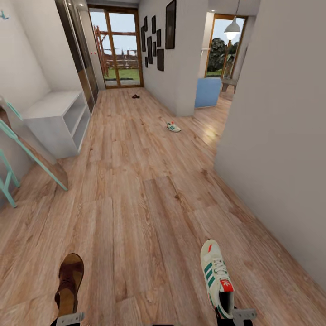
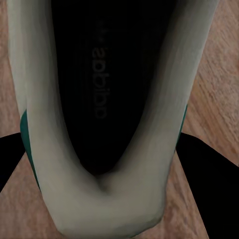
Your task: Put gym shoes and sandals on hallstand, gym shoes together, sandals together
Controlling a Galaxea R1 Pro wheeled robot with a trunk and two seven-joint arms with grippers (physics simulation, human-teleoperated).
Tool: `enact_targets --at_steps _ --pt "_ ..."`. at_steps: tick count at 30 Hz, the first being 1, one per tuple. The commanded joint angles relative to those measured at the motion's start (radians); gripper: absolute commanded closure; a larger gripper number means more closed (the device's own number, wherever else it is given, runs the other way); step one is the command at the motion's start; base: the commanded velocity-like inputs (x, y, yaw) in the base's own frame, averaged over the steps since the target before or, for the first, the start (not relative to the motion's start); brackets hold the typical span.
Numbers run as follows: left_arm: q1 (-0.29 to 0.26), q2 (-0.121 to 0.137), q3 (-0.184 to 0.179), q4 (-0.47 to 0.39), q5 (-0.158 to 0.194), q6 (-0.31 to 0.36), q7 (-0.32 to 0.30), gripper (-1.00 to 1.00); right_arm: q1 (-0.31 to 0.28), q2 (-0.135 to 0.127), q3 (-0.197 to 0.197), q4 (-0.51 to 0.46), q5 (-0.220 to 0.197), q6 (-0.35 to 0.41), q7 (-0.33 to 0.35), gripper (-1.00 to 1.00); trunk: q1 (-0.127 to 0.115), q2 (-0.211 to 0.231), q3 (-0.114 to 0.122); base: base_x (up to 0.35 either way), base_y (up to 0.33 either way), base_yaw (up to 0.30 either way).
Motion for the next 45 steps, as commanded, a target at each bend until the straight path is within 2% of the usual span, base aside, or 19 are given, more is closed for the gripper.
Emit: enact_targets --at_steps 1,25,40,45 --pt "-0.001 0.0 0.008 0.001 -0.012 -0.003 -0.001 1.0 0.0 0.0 -0.001 0.0 0.006 -0.002 -0.005 1.0 0.0 0.0 -0.002 0.044 -0.236 0.236" --pt "-0.001 0.001 0.013 -0.001 -0.011 -0.001 0.018 1.0 0.0 0.001 -0.003 0.0 0.006 -0.003 -0.006 1.0 0.0 0.0 -0.018 0.086 -0.266 0.249" --pt "-0.001 0.001 0.013 -0.001 -0.01 -0.001 0.019 1.0 0.0 0.001 -0.003 -0.001 0.005 -0.004 -0.006 1.0 0.0 0.0 -0.005 0.014 -0.271 0.231" --pt "-0.001 0.001 0.013 -0.001 0.001 -0.002 0.019 1.0 0.0 0.001 -0.003 -0.001 0.005 -0.004 -0.006 1.0 0.0 0.0 0.001 0.0 -0.272 0.205"
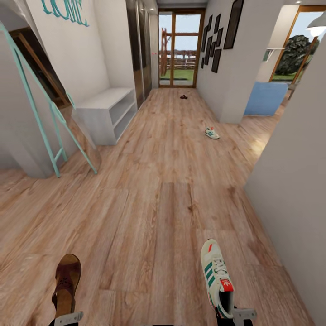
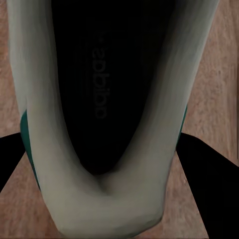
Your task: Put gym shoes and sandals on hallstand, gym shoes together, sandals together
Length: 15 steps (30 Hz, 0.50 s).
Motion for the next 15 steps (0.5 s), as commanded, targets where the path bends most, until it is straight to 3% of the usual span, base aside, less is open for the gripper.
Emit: enact_targets --at_steps 1,6,15 --pt "-0.001 0.0 0.005 0.001 -0.01 -0.003 0.0 1.0 0.0 0.0 0.0 0.001 0.006 -0.002 -0.005 1.0 0.0 0.0 0.001 0.0 -0.272 0.205" --pt "-0.001 0.0 0.005 0.001 -0.008 -0.004 0.0 1.0 0.0 0.0 0.0 0.001 0.006 -0.002 -0.005 1.0 0.0 0.0 0.006 0.0 -0.128 0.204" --pt "-0.001 -0.001 0.004 0.002 -0.007 -0.004 -0.001 1.0 0.0 0.0 0.0 0.002 0.007 -0.002 -0.005 1.0 0.0 0.0 0.017 0.0 -0.014 0.204"
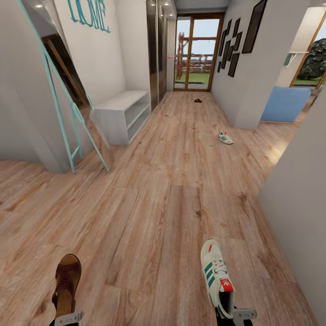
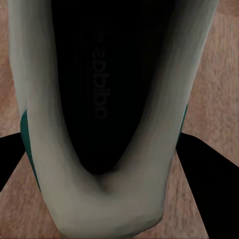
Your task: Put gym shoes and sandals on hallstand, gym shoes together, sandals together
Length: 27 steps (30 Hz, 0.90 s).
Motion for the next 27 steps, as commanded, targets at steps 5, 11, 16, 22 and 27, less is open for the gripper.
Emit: enact_targets --at_steps 5,11,16,22,27 --pt "-0.001 -0.001 0.006 0.002 -0.011 -0.003 -0.001 1.0 0.0 0.0 0.0 0.001 0.007 -0.002 -0.005 1.0 0.0 0.0 0.005 0.0 0.0 0.205" --pt "-0.001 -0.001 0.006 0.002 -0.012 -0.004 -0.002 1.0 0.0 0.0 0.0 0.0 0.007 -0.002 -0.005 1.0 0.0 0.0 0.012 0.0 0.0 0.205" --pt "-0.001 -0.001 0.006 0.002 -0.012 -0.004 -0.002 1.0 0.0 0.0 0.0 0.0 0.007 -0.002 -0.005 1.0 0.0 0.0 0.018 0.0 0.0 0.205" --pt "-0.001 -0.001 0.006 0.002 -0.011 -0.004 -0.002 1.0 0.0 0.0 0.0 0.0 0.007 -0.002 -0.005 1.0 0.0 0.0 0.025 0.0 0.0 0.204" --pt "-0.001 -0.001 0.006 0.002 -0.011 -0.004 -0.002 1.0 0.0 0.0 0.0 0.0 0.007 -0.002 -0.004 1.0 0.0 0.0 0.031 0.0 0.0 0.204"
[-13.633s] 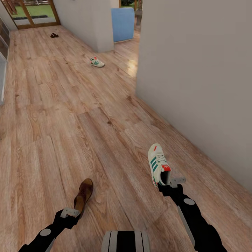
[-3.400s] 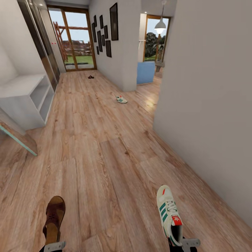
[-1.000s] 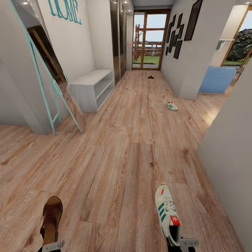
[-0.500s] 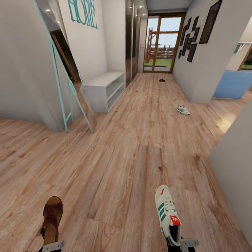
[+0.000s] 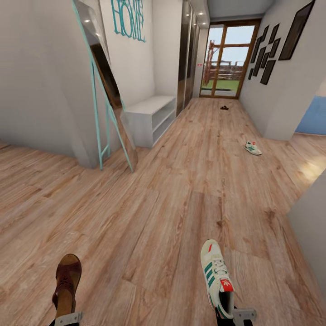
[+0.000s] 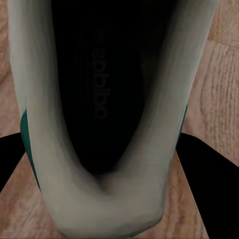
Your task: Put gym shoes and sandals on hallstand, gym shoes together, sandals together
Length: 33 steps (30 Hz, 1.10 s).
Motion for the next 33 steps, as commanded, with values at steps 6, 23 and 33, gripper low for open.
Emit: enact_targets --at_steps 6,23,33 --pt "-0.001 0.0 0.006 0.0 -0.011 -0.003 0.0 1.0 0.0 0.0 0.0 0.001 0.006 -0.002 -0.004 1.0 0.0 0.0 0.006 0.0 0.0 0.205" --pt "-0.001 0.0 0.006 0.0 -0.011 -0.003 0.003 1.0 0.0 0.0 0.0 0.0 0.007 -0.002 -0.003 1.0 0.0 0.0 0.021 0.0 0.0 0.236" --pt "-0.001 0.0 0.006 0.0 -0.011 -0.003 0.003 1.0 0.0 0.0 0.0 0.0 0.007 -0.002 -0.003 1.0 0.0 0.0 0.025 0.0 -0.121 0.269"
